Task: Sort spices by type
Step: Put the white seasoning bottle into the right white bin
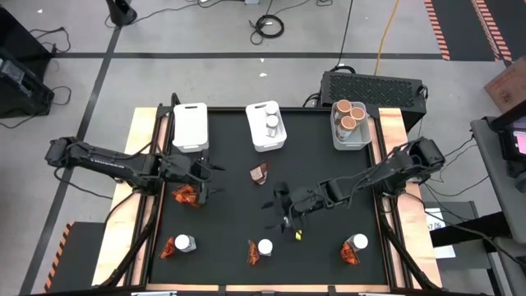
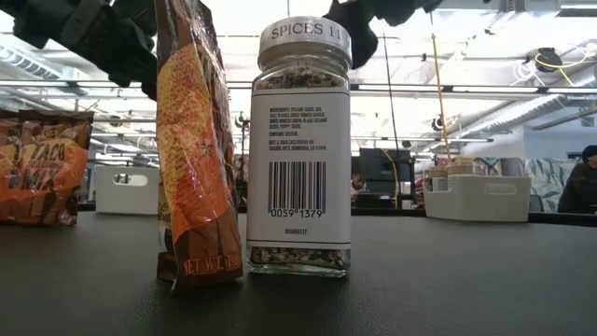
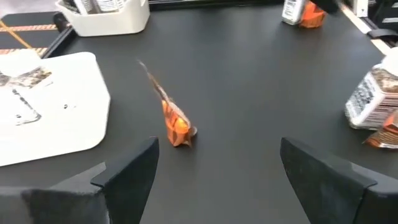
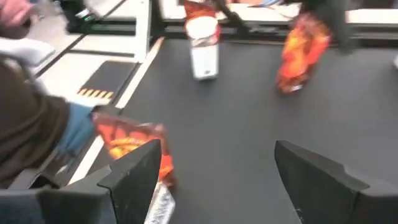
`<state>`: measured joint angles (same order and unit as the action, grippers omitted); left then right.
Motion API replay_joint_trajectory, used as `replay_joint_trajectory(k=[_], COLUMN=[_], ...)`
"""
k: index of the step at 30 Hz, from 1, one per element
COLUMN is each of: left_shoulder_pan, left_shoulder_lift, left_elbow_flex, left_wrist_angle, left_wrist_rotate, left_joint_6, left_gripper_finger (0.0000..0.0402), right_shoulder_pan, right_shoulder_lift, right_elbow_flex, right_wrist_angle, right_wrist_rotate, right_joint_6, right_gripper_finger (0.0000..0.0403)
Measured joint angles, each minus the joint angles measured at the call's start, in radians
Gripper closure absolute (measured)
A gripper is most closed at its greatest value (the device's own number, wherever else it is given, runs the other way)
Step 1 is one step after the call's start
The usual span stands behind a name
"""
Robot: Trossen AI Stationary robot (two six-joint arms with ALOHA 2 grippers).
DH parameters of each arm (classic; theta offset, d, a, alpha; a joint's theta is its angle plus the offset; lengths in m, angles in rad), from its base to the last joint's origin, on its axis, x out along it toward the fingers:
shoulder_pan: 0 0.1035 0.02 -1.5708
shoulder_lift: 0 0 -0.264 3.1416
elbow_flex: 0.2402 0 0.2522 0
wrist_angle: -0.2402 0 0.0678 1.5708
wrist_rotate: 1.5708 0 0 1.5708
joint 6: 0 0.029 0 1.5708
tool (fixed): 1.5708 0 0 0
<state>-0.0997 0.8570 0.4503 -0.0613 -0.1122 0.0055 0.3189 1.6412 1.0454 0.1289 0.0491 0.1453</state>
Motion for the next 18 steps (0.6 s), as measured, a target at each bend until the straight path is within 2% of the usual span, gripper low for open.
replay_joint_trajectory(k=[5,11,18], left_shoulder_pan=[0.001,0.001,0.001], left_shoulder_lift=[0.000,0.000,0.000], left_elbow_flex=[0.000,0.000,0.000], left_wrist_angle=[0.000,0.000,0.000], left_wrist_rotate=[-0.005,-0.005,-0.005], left_joint_6=[0.001,0.001,0.005], left_gripper_finger=[0.0063,0.0063,0.0063], right_shoulder_pan=[0.022,0.058,0.089], right_shoulder_lift=[0.084,0.170,0.237], right_elbow_flex=[0.010,0.109,0.204], right_wrist_angle=[0.022,0.028,-0.041], right_wrist_rotate=[-0.053,-0.097,-0.150], right_joint_6=[0.015,-0.011,0.049], right_gripper_finger=[0.0094,0.0094,0.0094])
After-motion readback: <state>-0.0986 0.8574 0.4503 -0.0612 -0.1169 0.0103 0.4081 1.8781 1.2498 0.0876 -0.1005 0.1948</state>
